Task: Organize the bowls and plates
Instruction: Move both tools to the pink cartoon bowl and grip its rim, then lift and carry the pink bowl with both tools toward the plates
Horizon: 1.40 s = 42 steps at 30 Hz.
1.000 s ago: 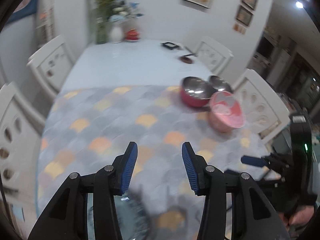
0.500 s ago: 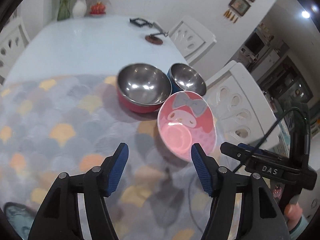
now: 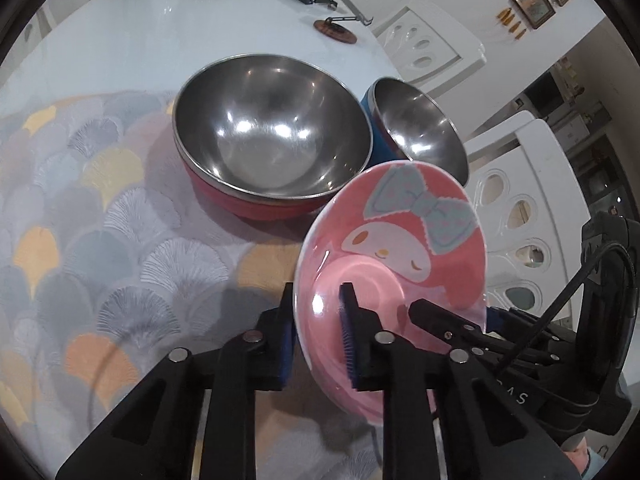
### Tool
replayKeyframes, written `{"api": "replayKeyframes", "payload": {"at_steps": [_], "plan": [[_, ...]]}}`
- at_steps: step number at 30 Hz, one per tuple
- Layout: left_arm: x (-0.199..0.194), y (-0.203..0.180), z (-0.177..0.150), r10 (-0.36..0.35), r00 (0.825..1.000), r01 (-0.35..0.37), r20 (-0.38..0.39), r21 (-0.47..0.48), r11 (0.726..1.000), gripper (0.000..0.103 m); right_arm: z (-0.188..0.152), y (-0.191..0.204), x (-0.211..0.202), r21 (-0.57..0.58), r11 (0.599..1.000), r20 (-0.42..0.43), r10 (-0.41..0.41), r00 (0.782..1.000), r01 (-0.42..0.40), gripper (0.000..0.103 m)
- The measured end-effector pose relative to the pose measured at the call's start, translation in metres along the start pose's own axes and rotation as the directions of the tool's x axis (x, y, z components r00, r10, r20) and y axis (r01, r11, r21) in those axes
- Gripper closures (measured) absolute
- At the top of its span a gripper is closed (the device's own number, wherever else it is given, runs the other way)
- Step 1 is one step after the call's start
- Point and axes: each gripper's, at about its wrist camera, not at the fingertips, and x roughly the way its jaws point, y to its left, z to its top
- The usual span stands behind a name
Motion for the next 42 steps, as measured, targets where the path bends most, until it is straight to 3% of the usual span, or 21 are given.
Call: {"api": "replayKeyframes", "payload": {"at_steps": [5, 10, 13, 17, 29, 35, 42], "plan": [[0.000, 0.000, -0.002, 0.022, 1.000, -0.022, 0.019, -0.015, 1.000, 0.092, -0.002, -0.002, 0.008, -0.034, 0.999, -0.012, 0.015, 1.000, -0.015, 0.077], [-0.005, -0.009, -0.010, 0.007, 1.000, -0.008, 0.015, 0.015, 1.000, 0.092, -0.007, -0.003, 0.011, 0.000, 0.997, -0.034, 0.072, 0.997, -0.072, 0.079], [-0.012, -0.012, -0.017, 0.027, 0.999, -0.028, 0.021, 0.038, 0.999, 0.092, -0.012, 0.002, 0.005, -0.014, 0.998, -0.022, 0.054, 0.998, -0.055, 0.079], [-0.033, -0.009, -0.032, 0.002, 0.999, -0.003, 0.041, 0.030, 1.000, 0.092, -0.026, 0.008, -0.008, -0.022, 0.998, -0.020, 0.063, 0.998, -0.064, 0.079], [-0.133, 0.022, -0.104, -0.056, 0.989, 0.054, 0.138, 0.018, 0.998, 0.092, -0.106, 0.083, -0.082, -0.055, 0.997, 0.053, 0.054, 0.997, -0.051, 0.078], [-0.144, 0.041, -0.143, -0.046, 0.993, 0.047, 0.106, -0.003, 0.999, 0.092, -0.150, 0.113, -0.080, -0.047, 0.998, 0.024, 0.045, 0.999, -0.044, 0.077], [-0.139, 0.056, -0.182, -0.034, 0.998, 0.036, 0.048, -0.028, 0.999, 0.092, -0.186, 0.122, -0.069, -0.020, 1.000, -0.031, 0.004, 1.000, -0.005, 0.077]]}}
